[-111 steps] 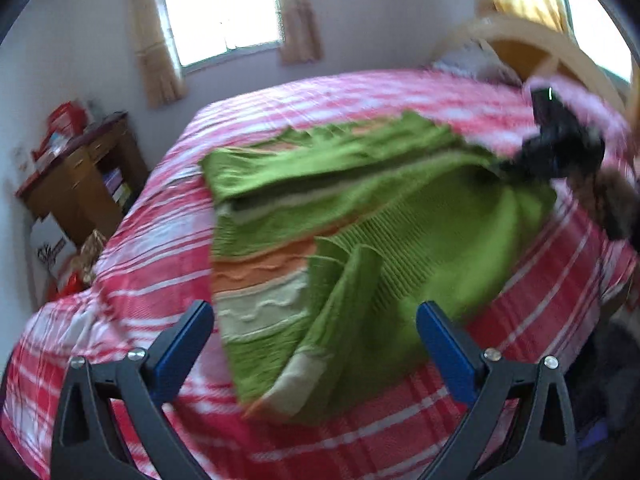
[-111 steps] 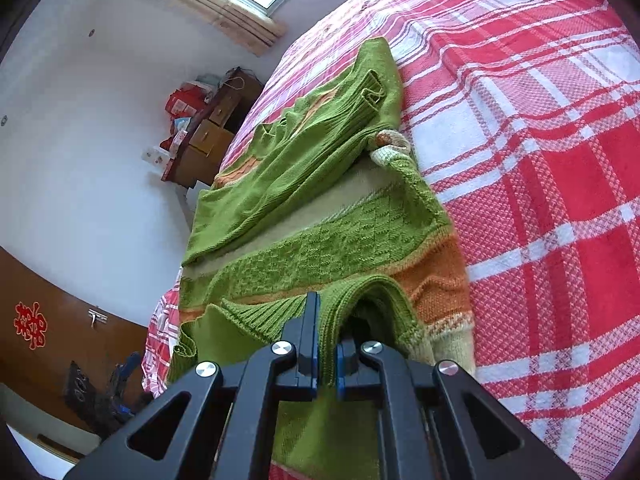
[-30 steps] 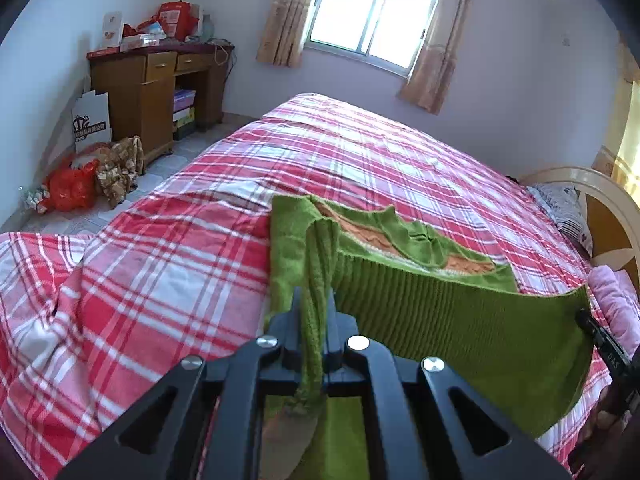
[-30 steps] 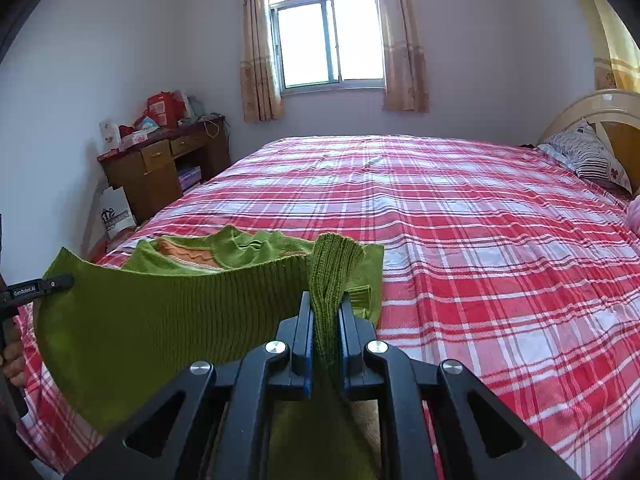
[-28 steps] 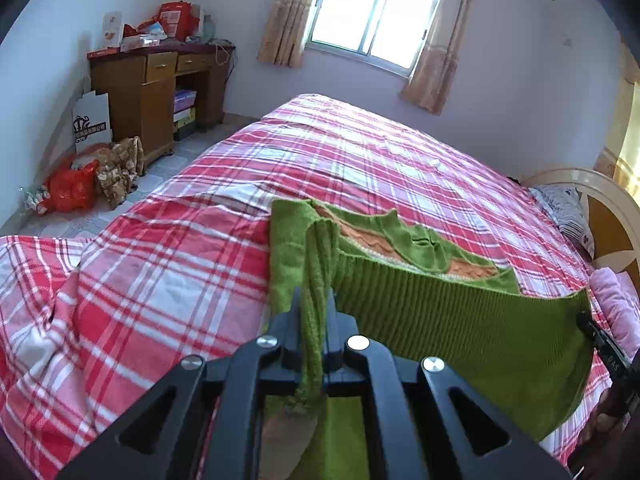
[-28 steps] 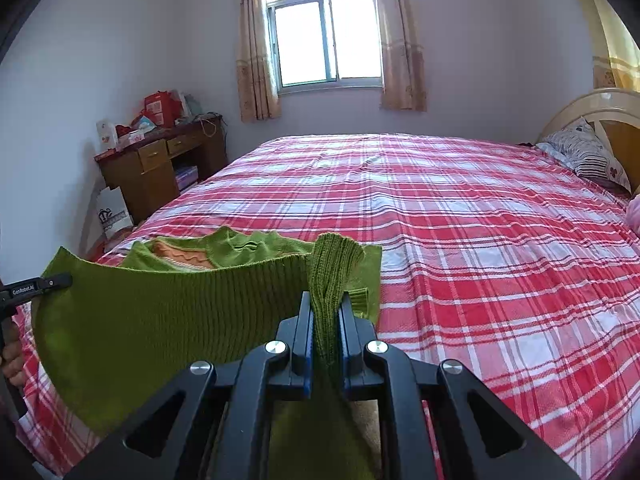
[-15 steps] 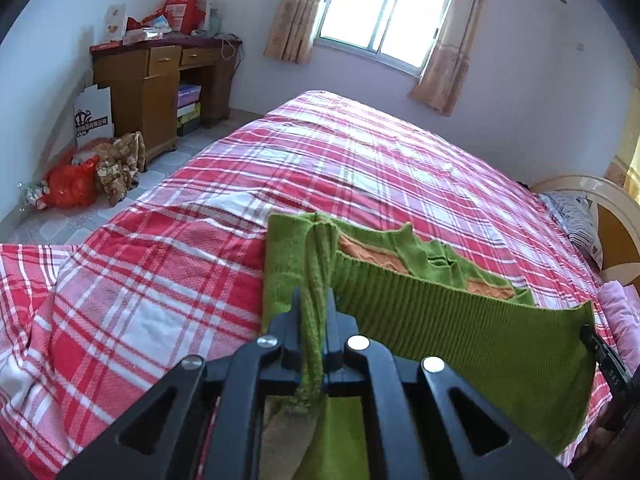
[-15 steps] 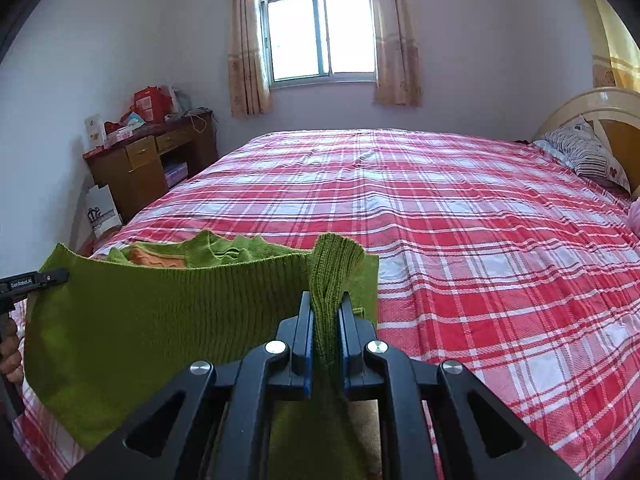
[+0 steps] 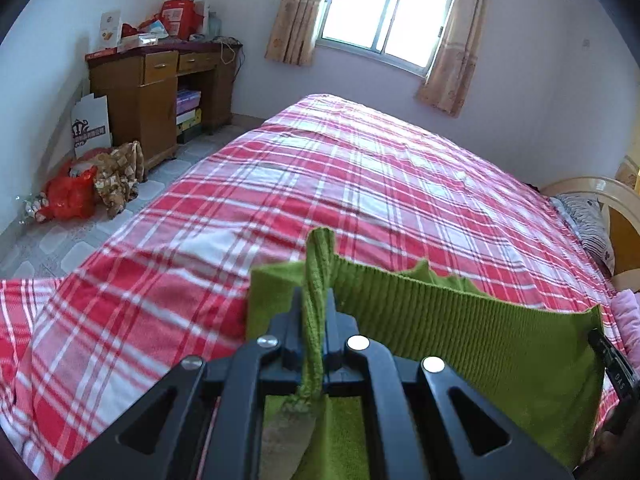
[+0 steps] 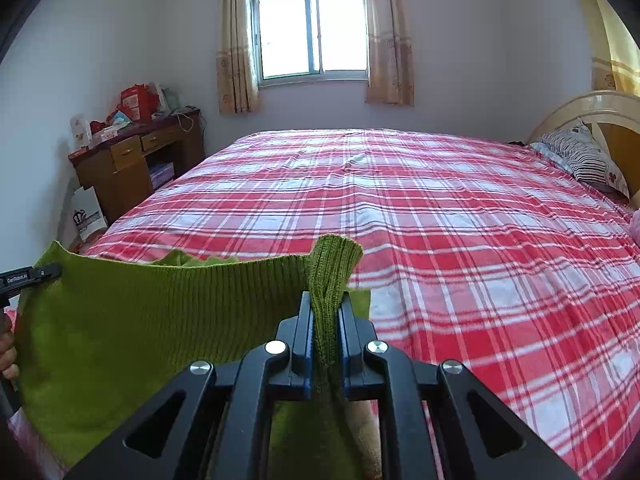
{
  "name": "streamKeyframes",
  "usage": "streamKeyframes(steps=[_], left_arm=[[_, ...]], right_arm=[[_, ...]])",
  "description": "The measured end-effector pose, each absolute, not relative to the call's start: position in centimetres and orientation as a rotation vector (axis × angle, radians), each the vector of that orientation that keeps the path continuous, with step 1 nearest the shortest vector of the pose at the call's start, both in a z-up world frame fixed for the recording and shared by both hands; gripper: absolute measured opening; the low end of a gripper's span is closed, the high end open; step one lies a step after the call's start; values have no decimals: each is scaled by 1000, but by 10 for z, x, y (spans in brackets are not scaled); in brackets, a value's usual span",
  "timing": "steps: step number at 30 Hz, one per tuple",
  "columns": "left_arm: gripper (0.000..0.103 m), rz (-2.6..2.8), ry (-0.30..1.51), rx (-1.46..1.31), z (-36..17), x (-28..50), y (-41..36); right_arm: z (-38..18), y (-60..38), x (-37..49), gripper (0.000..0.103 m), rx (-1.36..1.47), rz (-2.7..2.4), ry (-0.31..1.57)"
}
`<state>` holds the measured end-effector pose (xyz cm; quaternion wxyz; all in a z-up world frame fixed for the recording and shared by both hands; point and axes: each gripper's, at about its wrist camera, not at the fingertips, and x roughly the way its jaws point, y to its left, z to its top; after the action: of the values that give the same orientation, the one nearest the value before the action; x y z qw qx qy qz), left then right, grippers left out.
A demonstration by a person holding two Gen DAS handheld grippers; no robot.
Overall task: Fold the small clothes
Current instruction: 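Lift the hem with both grippers and fold it over the sweater body, then release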
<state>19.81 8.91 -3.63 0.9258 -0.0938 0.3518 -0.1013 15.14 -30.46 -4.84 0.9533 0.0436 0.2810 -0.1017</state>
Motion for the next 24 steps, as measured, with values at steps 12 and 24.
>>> streamKeyframes(steps=[12, 24], left_arm=[[5, -119, 756, -216, -55, 261, 74], [6, -18, 870, -155, -84, 293, 63]], right_arm=[[-72, -322, 231, 9, 54, -252, 643], [-116, -335, 279, 9, 67, -266, 814]])
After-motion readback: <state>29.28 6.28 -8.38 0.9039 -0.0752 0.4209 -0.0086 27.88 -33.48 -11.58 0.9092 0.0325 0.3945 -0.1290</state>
